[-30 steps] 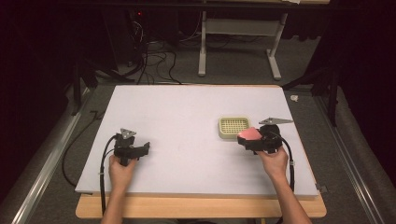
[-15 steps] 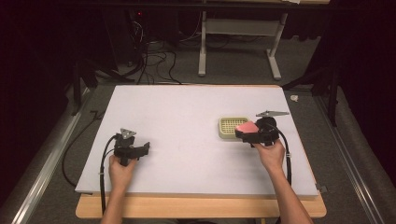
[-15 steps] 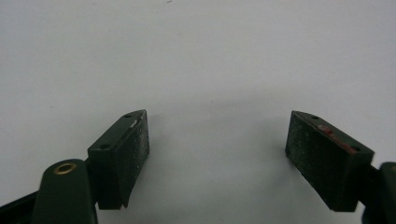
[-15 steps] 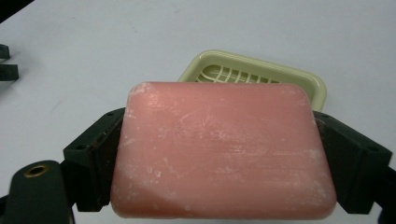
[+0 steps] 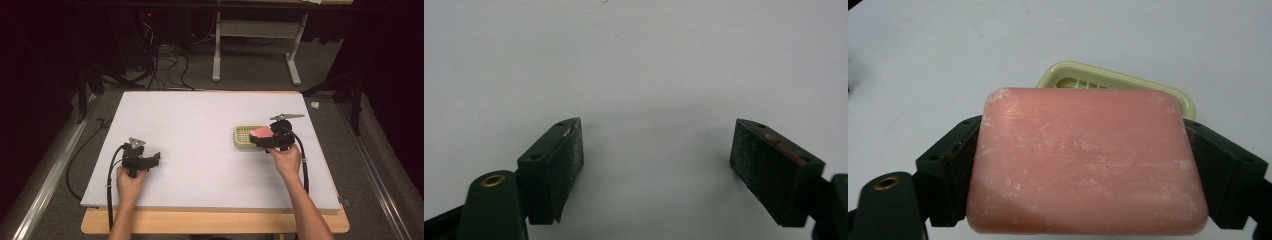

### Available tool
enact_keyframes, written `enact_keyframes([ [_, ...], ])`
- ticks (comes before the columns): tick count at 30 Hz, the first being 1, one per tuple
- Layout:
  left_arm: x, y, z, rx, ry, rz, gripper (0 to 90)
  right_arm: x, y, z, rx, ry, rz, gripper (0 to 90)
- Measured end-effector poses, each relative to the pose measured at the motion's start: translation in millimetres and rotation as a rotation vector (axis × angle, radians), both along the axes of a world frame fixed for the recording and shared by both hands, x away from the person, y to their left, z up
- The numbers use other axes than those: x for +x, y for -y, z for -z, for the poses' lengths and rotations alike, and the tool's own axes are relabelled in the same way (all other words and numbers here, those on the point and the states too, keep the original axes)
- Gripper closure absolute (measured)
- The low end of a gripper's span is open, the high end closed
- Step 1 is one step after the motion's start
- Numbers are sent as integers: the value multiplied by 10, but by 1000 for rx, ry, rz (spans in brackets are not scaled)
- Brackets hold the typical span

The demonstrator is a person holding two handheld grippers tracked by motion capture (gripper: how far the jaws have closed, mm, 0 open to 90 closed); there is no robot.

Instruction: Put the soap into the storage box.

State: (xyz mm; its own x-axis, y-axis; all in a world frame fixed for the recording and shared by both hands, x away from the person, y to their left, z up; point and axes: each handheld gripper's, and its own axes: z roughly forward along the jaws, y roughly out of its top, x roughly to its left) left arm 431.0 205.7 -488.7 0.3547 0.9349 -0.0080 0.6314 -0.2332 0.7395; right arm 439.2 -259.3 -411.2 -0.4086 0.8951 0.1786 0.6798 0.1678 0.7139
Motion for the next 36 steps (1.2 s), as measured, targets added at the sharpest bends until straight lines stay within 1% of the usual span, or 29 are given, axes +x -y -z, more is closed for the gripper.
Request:
enact_keyframes([
  [3,0,0,0,0,0,0,220,37,-6,-24,-7,3,7,137],
  [5,1,-1,-1,-1,-2,1,220,60,-11,-33,-2,1,16,137],
  [6,1,0,0,0,0,0,220,89,-18,-24,1,-10,20,137],
  [13,1,-1,-1,-1,-2,1,220,162,-71,4,-14,-25,26,137],
  [14,1,-1,-1,-1,-2,1,219,175,-73,7,-19,-22,24,137],
  [19,1,-2,0,-2,-2,1,220,241,-103,22,-37,-37,32,136],
  [22,1,-2,-1,-2,-2,1,219,262,-115,27,-34,-43,39,137],
  [23,1,-2,-1,-2,-2,1,219,275,-119,32,-35,-41,37,137],
  [25,1,-1,0,-2,-2,1,219,304,-153,58,-46,-58,39,136],
  [27,1,-2,-1,-1,-2,1,219,324,-172,74,-54,-65,37,136],
  [30,1,-1,-1,-1,-2,1,219,343,-193,89,-53,-71,40,136],
  [31,1,-1,-1,-1,-2,1,219,363,-208,106,-59,-80,42,136],
  [36,1,-2,-1,-1,-2,1,219,394,-229,144,-71,-85,49,136],
])
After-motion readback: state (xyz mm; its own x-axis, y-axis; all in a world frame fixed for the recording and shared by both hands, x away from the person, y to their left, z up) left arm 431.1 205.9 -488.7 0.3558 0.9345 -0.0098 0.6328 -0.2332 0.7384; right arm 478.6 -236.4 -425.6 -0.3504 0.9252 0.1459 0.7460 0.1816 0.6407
